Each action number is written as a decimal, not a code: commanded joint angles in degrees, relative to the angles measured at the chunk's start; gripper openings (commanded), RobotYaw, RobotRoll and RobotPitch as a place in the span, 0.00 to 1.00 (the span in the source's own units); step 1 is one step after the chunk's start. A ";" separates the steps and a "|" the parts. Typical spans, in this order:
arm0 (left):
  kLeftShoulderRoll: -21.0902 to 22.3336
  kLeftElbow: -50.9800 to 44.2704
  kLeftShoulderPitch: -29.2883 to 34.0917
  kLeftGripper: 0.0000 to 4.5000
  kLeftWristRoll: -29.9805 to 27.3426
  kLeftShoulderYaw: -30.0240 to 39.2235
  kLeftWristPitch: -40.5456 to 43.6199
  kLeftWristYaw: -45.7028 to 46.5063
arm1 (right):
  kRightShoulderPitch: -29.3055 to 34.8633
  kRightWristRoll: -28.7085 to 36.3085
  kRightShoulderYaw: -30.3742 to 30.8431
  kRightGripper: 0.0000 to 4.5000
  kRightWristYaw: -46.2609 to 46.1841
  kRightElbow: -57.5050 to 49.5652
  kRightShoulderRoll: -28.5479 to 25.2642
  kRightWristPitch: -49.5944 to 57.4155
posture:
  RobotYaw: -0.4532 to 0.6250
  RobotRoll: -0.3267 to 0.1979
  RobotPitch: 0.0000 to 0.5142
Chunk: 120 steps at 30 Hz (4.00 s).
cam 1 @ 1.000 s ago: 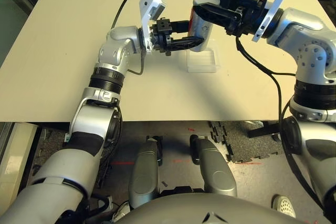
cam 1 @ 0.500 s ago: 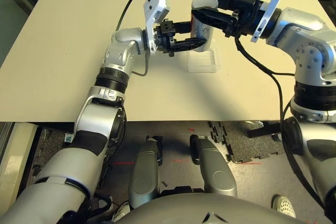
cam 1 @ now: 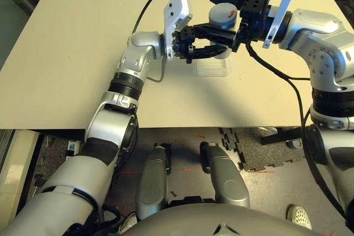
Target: Pour the medicine from the bottle into the box.
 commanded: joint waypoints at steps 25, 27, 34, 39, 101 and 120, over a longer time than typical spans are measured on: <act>6.36 -7.41 4.43 0.55 -0.20 0.28 5.79 1.14 | 1.86 -0.78 -6.05 1.00 0.37 7.41 -6.13 -5.02 | 0.33 0.62 0.38; 6.67 -7.48 4.57 0.55 -0.17 0.44 5.81 1.30 | 2.46 -0.40 -6.78 1.00 0.55 7.16 -7.03 -4.60 | 0.33 0.62 0.38; 7.15 -5.88 4.02 0.55 0.12 0.76 5.13 1.55 | 5.23 4.32 -8.66 1.00 0.76 0.70 -8.12 0.87 | 0.32 0.62 0.38; 6.58 -4.13 2.92 0.55 0.41 0.49 4.54 1.47 | 3.86 6.46 -6.59 1.00 -1.36 -3.22 -5.41 3.84 | 0.30 0.62 0.37; 5.62 -1.95 2.03 0.55 0.58 -0.11 3.31 0.93 | 6.69 1.76 -9.52 1.00 -5.15 2.39 -8.09 2.16 | 0.29 0.62 0.39; 4.57 -0.43 0.81 0.55 0.56 0.10 2.23 1.20 | 1.68 8.03 -6.83 1.00 -8.23 -2.49 -1.28 8.50 | 0.29 0.62 0.39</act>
